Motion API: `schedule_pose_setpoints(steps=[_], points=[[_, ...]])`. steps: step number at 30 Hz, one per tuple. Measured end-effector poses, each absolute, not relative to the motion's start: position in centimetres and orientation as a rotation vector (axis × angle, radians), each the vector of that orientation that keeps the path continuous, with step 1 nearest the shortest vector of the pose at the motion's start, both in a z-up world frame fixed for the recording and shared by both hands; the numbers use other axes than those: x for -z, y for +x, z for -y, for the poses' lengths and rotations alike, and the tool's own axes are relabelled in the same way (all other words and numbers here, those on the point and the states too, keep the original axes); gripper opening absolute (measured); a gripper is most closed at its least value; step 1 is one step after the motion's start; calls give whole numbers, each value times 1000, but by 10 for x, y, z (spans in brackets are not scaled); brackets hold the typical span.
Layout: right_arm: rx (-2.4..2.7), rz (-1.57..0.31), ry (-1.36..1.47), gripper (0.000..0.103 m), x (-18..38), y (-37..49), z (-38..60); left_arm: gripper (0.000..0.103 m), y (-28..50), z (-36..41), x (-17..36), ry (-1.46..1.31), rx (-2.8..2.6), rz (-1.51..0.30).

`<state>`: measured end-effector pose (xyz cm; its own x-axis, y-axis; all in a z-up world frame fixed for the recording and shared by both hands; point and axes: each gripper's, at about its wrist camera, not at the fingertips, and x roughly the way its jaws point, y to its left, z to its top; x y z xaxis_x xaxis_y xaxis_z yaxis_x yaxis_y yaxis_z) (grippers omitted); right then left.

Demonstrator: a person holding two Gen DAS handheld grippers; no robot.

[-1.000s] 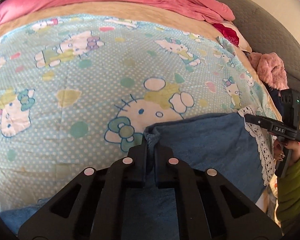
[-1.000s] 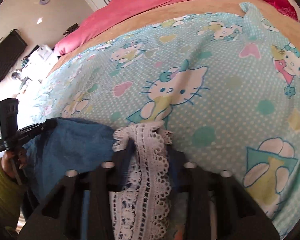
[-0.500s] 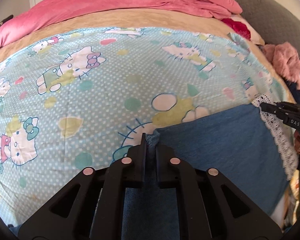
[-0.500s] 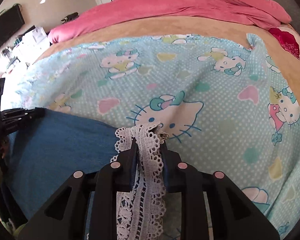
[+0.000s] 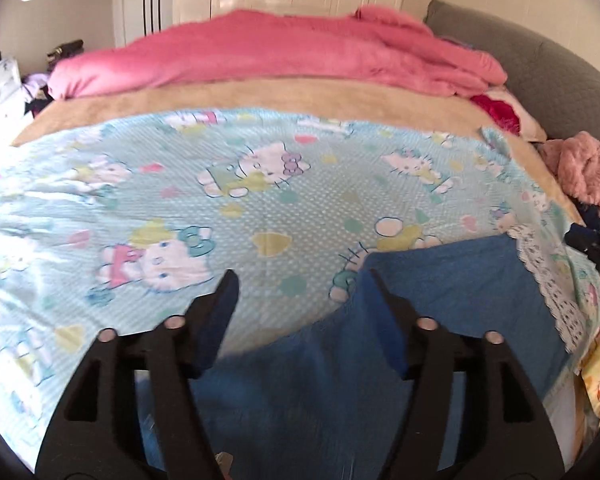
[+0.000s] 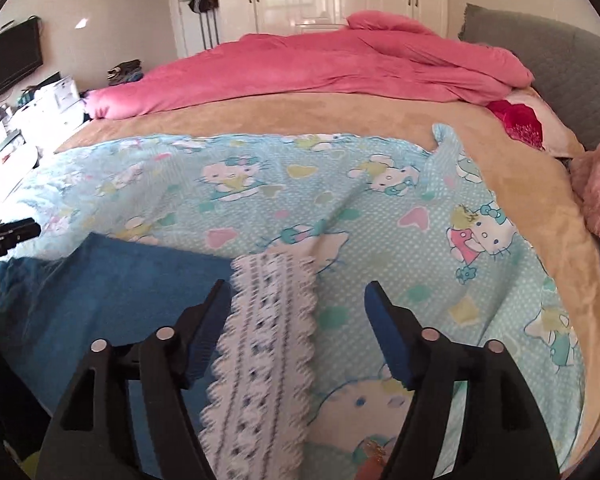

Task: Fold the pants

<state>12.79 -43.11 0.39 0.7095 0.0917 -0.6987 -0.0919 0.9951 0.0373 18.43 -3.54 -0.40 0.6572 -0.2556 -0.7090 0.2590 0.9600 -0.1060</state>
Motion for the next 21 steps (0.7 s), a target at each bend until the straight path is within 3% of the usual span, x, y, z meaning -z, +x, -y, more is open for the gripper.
schedule_pose_setpoints(steps=[10, 15, 21], points=[[-349, -833, -115, 76, 25, 110, 319, 86, 150, 52, 55, 132, 218, -932], [-211, -964, -211, 77, 54, 130, 314, 86, 152, 16, 72, 47, 125, -963], [-207, -981, -101, 77, 58, 123, 344, 86, 148, 11, 77, 42, 158, -933]])
